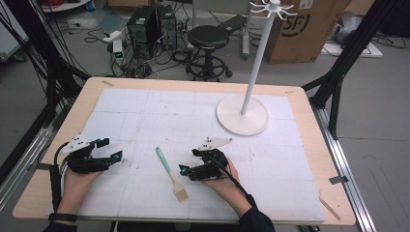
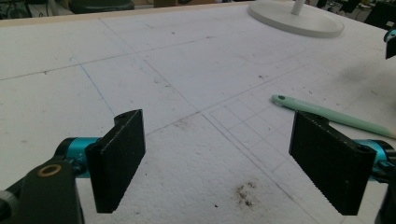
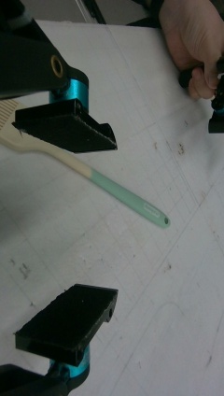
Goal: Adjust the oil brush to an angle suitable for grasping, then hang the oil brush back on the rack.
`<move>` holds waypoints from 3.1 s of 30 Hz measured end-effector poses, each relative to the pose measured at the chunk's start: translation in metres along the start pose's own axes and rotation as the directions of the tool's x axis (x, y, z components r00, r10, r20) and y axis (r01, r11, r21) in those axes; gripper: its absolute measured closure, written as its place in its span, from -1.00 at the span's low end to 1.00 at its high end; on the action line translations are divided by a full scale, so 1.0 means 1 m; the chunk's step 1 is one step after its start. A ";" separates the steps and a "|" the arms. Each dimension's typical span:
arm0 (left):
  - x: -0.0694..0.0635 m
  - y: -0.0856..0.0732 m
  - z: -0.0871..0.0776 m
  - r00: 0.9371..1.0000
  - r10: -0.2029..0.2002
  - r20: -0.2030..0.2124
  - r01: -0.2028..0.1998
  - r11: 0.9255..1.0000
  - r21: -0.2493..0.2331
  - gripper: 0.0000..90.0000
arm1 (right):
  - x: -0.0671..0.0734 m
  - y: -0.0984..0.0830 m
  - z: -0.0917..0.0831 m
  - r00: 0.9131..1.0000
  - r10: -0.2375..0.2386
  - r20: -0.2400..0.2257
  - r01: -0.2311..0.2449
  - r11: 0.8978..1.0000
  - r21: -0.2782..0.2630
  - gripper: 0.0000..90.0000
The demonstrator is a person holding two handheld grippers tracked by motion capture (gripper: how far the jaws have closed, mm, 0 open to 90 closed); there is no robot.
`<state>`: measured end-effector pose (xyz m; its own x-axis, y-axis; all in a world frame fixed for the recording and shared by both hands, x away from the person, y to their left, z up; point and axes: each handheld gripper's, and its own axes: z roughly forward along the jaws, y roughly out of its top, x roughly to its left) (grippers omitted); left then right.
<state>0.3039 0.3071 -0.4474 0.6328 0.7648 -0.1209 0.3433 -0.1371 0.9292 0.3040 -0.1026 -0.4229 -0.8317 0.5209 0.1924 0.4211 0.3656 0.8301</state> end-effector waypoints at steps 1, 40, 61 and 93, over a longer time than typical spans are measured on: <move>0.000 0.000 0.000 1.000 0.000 0.000 0.000 1.000 0.000 -0.57 | 0.001 0.000 0.001 1.000 0.000 -0.003 0.000 1.000 0.003 -0.49; 0.000 0.000 0.000 1.000 -0.003 -0.013 0.003 1.000 0.004 -0.54 | 0.043 -0.006 0.050 0.996 -0.070 0.056 0.060 0.984 0.168 0.29; -0.001 0.000 0.001 1.000 0.004 -0.023 -0.004 1.000 0.013 -0.52 | 0.057 -0.003 0.053 0.986 -0.039 0.163 0.006 0.980 0.201 0.77; -0.002 0.000 0.002 0.999 0.017 -0.030 -0.016 1.000 0.023 -0.47 | 0.015 0.008 0.007 0.993 0.070 0.094 -0.077 0.994 0.081 0.84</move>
<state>0.3039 0.3042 -0.4476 0.6176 0.7808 -0.0945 0.3487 -0.1641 0.9228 0.2977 -0.0864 -0.4176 -0.7625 0.6154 0.1995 0.5121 0.3857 0.7675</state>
